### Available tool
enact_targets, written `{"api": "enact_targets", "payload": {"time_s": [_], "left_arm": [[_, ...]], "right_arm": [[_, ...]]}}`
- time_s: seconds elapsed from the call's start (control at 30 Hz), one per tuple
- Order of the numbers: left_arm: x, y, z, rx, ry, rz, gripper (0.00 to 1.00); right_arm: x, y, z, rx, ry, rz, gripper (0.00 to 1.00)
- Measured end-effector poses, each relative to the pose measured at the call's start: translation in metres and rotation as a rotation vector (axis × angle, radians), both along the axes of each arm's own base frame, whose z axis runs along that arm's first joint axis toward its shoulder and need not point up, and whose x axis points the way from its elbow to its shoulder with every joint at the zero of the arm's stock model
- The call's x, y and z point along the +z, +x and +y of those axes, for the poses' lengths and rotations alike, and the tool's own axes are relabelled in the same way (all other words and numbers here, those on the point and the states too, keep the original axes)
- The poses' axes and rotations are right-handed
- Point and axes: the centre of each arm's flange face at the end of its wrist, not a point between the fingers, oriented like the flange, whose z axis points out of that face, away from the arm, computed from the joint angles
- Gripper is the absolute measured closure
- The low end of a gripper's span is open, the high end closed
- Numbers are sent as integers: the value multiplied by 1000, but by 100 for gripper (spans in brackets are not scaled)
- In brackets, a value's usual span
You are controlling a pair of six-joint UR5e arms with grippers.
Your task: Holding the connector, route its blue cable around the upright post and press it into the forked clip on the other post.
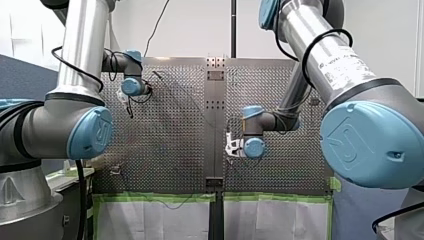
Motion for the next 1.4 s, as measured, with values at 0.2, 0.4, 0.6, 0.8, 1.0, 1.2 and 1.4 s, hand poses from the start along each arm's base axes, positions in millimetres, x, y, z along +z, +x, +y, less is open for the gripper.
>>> {"api": "enact_targets", "payload": {"time_s": [0.2, 0.4, 0.6, 0.8, 1.0, 1.2, 1.4], "left_arm": [[-1, 0, 0, 0, 0, 4, 0], [-1, -1, -1, 0, -1, 6, 0], [-1, -1, -1, 0, -1, 7, 0], [-1, -1, -1, 3, 0, 7, 0], [-1, -1, 0, 6, 0, 7, 0], [-1, -1, 0, 7, 0, 7, 0], [-1, -1, 0, 8, 0, 7, 0]], "right_arm": [[-12, -13, 11, -46, -1, 5, 100], [-31, -27, 25, -82, 14, 25, 100], [-63, -41, 42, -93, 47, 54, 100], [-94, -54, 62, -94, 82, 78, 100], [-120, -61, 70, -97, 95, 81, 100], [-145, -69, 70, -112, 99, 62, 100], [-167, -78, 63, -132, 94, 52, 100]]}}
